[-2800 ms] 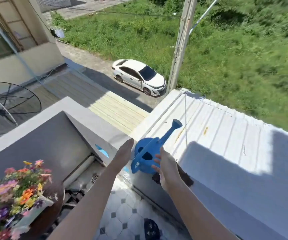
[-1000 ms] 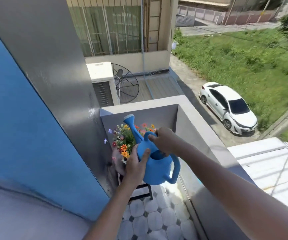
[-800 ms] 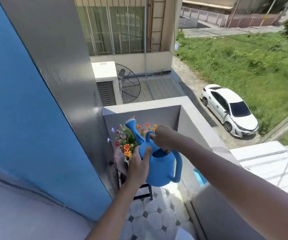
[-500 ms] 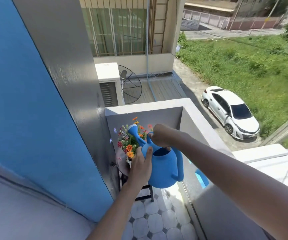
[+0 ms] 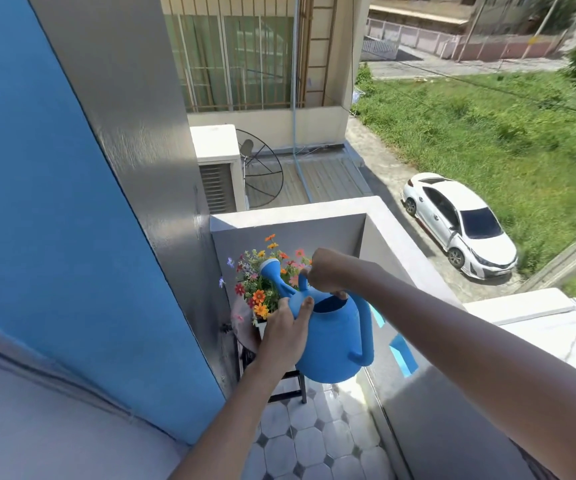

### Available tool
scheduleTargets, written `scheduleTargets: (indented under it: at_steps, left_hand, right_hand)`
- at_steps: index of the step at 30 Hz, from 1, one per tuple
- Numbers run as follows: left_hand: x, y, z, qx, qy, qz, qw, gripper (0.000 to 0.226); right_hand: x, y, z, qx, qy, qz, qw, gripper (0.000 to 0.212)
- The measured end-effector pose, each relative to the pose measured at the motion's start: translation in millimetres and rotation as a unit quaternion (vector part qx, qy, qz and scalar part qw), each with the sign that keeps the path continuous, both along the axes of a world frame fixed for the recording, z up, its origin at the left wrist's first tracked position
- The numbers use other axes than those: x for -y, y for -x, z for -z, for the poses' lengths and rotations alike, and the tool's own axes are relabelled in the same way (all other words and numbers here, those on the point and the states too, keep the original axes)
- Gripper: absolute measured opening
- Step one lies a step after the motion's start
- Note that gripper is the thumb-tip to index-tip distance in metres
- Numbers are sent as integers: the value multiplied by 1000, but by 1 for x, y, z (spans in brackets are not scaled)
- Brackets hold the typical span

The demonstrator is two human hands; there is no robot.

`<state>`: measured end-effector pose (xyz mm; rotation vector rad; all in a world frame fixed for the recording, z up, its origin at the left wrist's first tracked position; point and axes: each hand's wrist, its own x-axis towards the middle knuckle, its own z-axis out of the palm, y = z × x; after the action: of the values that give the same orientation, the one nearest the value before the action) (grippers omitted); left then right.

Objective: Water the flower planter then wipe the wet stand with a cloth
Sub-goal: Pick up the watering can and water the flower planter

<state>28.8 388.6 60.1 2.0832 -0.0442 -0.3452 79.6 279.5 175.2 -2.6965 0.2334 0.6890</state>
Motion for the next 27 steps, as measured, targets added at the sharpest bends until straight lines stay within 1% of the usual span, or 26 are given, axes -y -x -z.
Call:
scheduleTargets:
  at_steps: [2,4,8,10,12,16,21,23,27]
  left_hand:
    - [4,-1,1,1,1,8,1000,47]
    - [9,-1,1,-1,13,16,1000,46]
    - [25,0,-1,-1,44,35,998,43]
    - [34,0,0,-3,49,51,998,42]
    - [44,2,2,-9,57,67,996,47]
    - [57,5,8,-23,65,85,994,55]
    - [67,7,13,-18,32,91,995,72]
    - [71,7,15,-18,21,93,995,75]
    - [75,9,14,-15,13,96,995,77]
  right_hand:
    - [1,6,-1,-7,-3,33,999,34]
    - [8,7,-1,-22,11,34,999,36]
    - [26,10,-1,-20,19,65,997,25]
    - [37,11,2,-11,-5,87,996,26]
    - [48,13,0,13,-5,70,997,17]
    - [60,16,4,1,15,100,995,24]
    - [70,22,6,2,38,103,994,27]
    - [74,23,8,-1,52,92,994,30]
    - [78,25,7,-3,37,101,994,35]
